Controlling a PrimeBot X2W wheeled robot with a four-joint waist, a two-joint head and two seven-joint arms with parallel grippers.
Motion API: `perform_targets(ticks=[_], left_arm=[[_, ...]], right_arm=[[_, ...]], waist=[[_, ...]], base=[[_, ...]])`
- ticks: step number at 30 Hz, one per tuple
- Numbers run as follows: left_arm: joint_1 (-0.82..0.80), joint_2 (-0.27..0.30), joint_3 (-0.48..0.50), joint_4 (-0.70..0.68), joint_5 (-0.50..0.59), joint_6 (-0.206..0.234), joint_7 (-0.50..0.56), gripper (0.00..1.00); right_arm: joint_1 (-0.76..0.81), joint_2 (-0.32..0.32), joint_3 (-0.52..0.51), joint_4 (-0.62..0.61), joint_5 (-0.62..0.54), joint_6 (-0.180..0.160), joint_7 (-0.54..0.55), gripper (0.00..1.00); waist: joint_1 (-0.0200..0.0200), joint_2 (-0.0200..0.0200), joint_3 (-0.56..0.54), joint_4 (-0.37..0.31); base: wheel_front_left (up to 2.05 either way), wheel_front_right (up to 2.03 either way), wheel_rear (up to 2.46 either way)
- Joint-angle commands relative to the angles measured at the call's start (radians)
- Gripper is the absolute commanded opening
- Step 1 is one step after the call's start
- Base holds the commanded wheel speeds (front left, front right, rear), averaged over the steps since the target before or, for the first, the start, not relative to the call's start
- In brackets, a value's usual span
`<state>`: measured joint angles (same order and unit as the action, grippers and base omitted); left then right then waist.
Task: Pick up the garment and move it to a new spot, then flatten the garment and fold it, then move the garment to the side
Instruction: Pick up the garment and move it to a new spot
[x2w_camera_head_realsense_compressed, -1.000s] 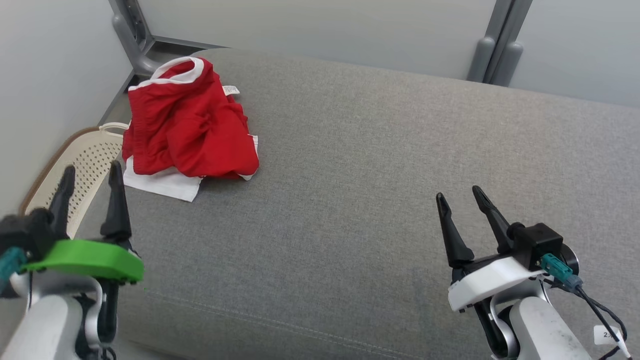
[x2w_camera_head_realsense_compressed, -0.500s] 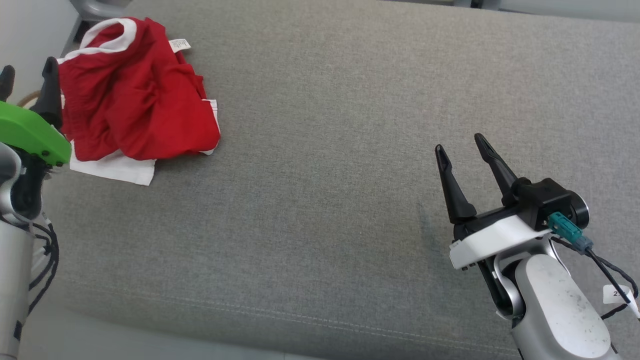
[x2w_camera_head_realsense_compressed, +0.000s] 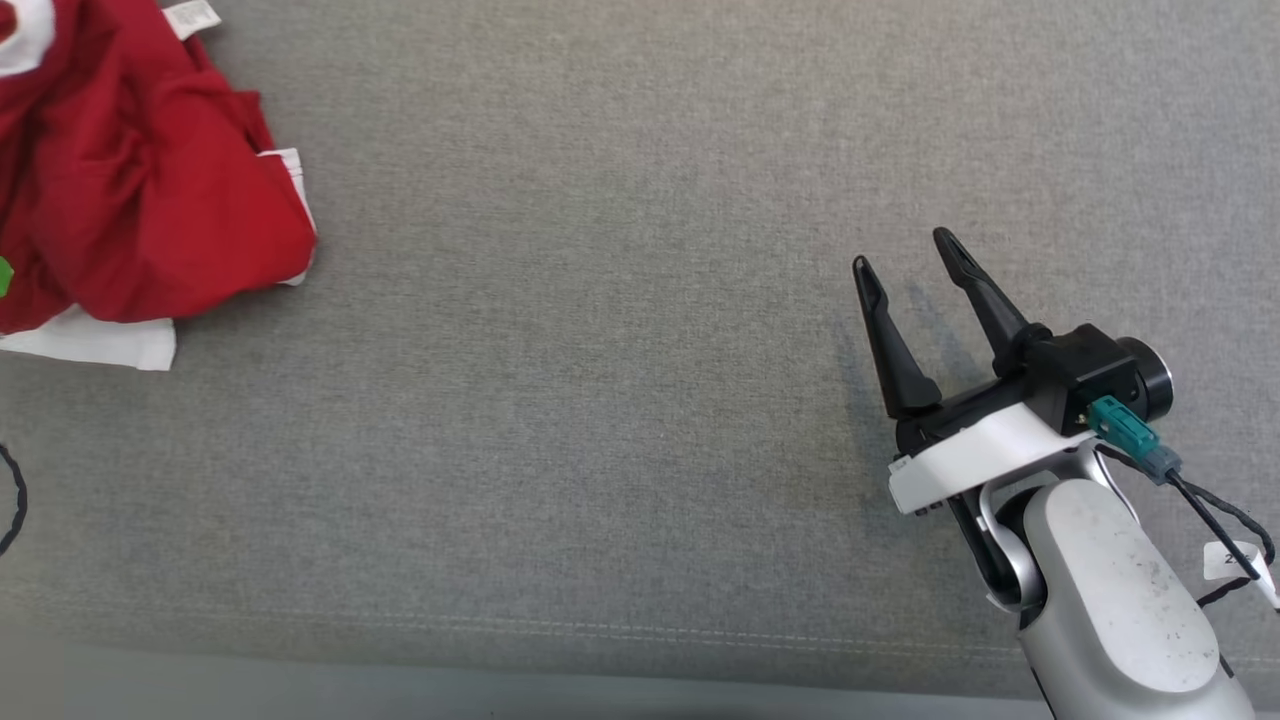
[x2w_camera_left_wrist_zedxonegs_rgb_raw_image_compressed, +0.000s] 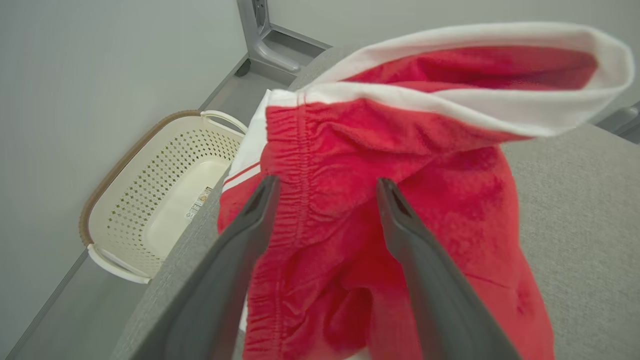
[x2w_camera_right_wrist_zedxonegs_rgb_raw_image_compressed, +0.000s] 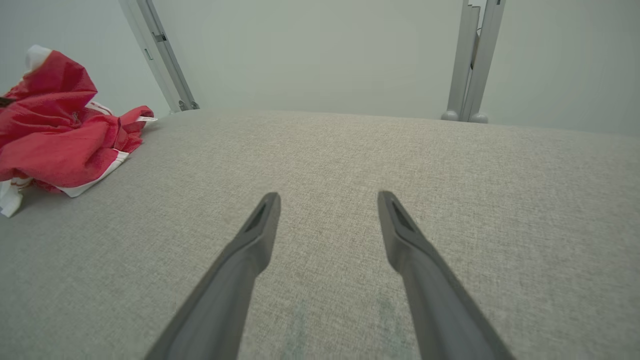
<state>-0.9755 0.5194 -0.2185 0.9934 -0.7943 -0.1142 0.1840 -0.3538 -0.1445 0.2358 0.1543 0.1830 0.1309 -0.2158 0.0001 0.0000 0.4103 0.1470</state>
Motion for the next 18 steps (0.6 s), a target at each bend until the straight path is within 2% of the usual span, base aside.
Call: perform_targets(ticks=[1,7,8,9,10,18], left_arm=[[-0.018,0.005,0.002,0.013,-0.001,-0.003,-0.001,1.00],[-0.049,0.002,0.003,0.093,-0.013,-0.007,-0.005,1.00],[-0.054,0.002,0.001,0.098,-0.011,-0.008,-0.014,0.73],[-0.057,0.002,0.001,0.102,-0.013,-0.009,-0.024,0.24],[-0.061,0.003,-0.003,0.105,-0.009,-0.009,-0.036,0.00],[-0.095,0.021,-0.036,0.113,0.028,-0.015,-0.144,0.00]], right_arm=[[-0.008,-0.002,0.003,-0.001,-0.002,0.000,-0.002,1.00],[-0.023,-0.001,0.018,-0.002,-0.002,0.000,-0.002,1.00],[-0.025,-0.001,0.020,-0.003,-0.002,0.000,-0.002,1.00],[-0.026,-0.002,0.020,-0.004,-0.001,0.000,-0.002,1.00],[-0.027,-0.003,0.020,-0.004,-0.001,0.000,-0.002,1.00],[-0.035,-0.003,0.013,0.003,0.005,0.000,-0.006,1.00]], waist=[[-0.0001,0.0000,0.036,-0.026],[-0.0001,0.0000,0.061,-0.028],[-0.0001,0.0000,0.063,-0.028],[-0.0001,0.0000,0.066,-0.027],[-0.0001,0.0000,0.068,-0.026],[-0.0001,0.0000,0.059,-0.010]], base=[[0.00,0.00,0.00],[0.00,0.00,0.00],[0.00,0.00,0.00],[0.00,0.00,0.00],[0.00,0.00,0.00],[0.00,0.00,0.00]])
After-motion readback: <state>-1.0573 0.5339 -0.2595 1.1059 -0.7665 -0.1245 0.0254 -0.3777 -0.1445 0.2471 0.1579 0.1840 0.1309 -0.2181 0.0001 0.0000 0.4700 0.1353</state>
